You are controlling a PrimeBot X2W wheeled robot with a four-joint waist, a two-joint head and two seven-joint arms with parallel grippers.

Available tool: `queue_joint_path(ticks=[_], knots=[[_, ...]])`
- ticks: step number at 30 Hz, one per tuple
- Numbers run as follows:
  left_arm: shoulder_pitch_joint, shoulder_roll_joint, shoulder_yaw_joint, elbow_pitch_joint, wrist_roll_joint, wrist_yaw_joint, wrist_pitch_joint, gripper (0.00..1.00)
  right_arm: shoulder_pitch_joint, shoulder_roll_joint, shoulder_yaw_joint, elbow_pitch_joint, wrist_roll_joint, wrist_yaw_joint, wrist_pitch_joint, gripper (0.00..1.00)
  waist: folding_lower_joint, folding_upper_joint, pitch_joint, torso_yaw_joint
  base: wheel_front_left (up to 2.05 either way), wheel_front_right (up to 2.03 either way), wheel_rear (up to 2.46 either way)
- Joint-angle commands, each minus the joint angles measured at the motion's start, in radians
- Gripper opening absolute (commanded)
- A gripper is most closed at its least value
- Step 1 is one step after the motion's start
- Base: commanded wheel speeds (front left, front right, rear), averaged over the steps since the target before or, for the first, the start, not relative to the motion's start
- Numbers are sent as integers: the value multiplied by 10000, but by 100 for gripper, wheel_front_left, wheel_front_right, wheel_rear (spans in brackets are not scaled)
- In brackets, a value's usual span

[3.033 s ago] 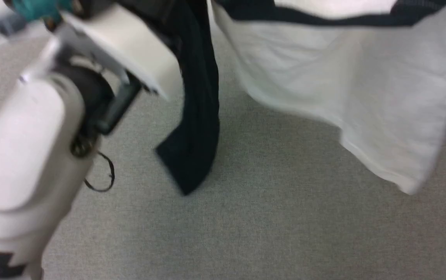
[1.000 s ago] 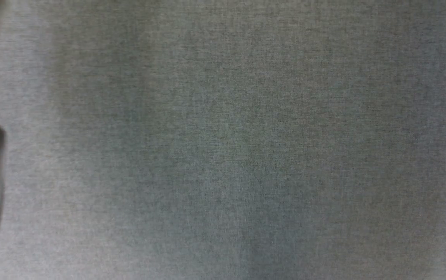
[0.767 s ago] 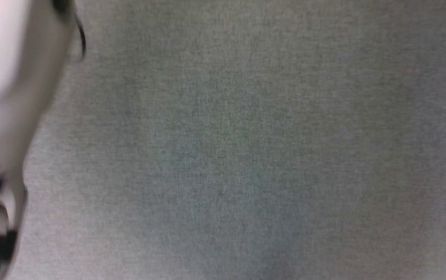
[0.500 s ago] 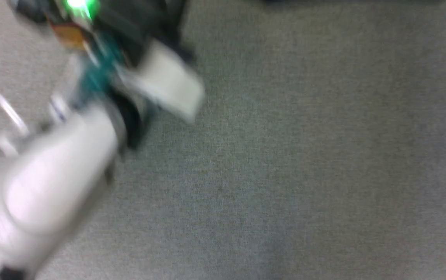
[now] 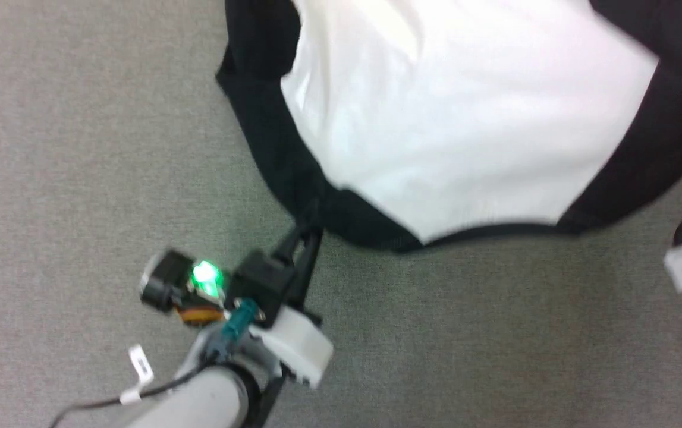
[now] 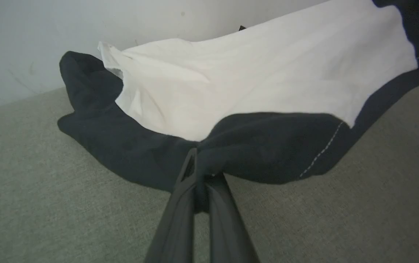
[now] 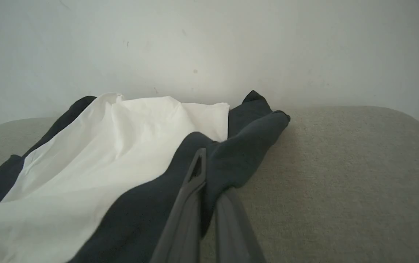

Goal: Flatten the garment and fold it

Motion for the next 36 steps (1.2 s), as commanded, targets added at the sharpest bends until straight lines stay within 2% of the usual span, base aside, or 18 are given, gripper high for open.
queue_joint_path(ticks=[1, 13, 25, 32, 36], knots=[[271, -24, -78, 75, -131, 65, -30, 0, 321, 16, -43, 16, -71, -9, 5, 0, 2, 0, -301, -17, 0, 0, 0], [1515, 269, -851, 440, -1138, -510, 758, 0, 3100, 154, 498, 600, 54, -9, 864, 0, 2, 0, -1048, -75, 0, 0, 0], [3090, 506, -931, 825, -2323, -389, 889, 0, 4233, 49, 522, 1116, 132, -9, 1327, 0, 2, 0, -1634, -247, 0, 0, 0], [3447, 436, -1036, 1204, -2833, -711, 861, 0, 4829, 195, 453, 1229, 40, -9, 1922, 0, 2, 0, -1825, -200, 0, 0, 0], [3439, 429, -1013, 1249, -2959, -751, 916, 0, 4992, 290, 417, 1246, -20, -9, 2068, 0, 2, 0, -1891, -172, 0, 0, 0]])
